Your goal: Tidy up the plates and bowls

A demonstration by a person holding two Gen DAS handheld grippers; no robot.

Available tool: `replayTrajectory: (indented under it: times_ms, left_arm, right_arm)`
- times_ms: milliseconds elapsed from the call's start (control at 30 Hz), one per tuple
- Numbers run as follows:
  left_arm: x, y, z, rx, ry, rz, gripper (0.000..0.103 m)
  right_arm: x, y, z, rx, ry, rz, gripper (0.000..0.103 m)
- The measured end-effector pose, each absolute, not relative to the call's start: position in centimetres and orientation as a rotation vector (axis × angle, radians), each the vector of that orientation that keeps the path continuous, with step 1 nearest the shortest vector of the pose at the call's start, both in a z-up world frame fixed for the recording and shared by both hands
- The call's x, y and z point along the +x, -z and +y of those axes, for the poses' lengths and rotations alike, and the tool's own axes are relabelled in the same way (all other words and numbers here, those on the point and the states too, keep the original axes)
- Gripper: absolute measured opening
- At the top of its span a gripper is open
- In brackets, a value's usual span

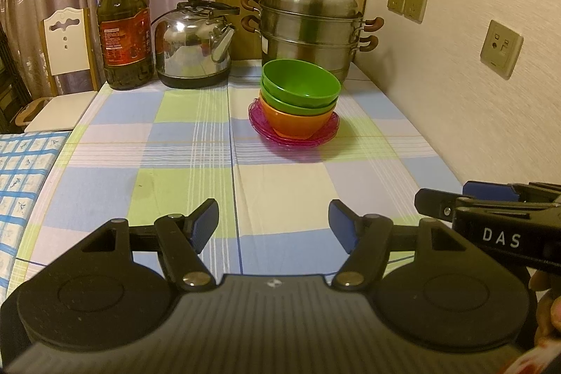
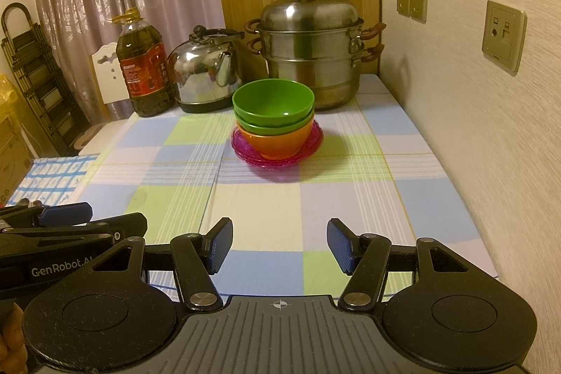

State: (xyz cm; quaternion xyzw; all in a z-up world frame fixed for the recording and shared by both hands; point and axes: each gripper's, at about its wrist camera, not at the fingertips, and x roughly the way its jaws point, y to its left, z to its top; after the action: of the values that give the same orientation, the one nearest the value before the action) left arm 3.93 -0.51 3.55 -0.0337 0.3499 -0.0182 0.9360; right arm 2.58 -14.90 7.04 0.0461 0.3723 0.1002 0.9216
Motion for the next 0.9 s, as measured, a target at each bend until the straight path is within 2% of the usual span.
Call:
replayTrajectory:
  times_ms: [900]
  left_arm:
    - [3.7,-3.18,-0.55,-0.066,0.019,0.712,0.068]
  right_arm:
    - [2.69,-6.99,-15.04,0.095,-0.204,0.767,0.06]
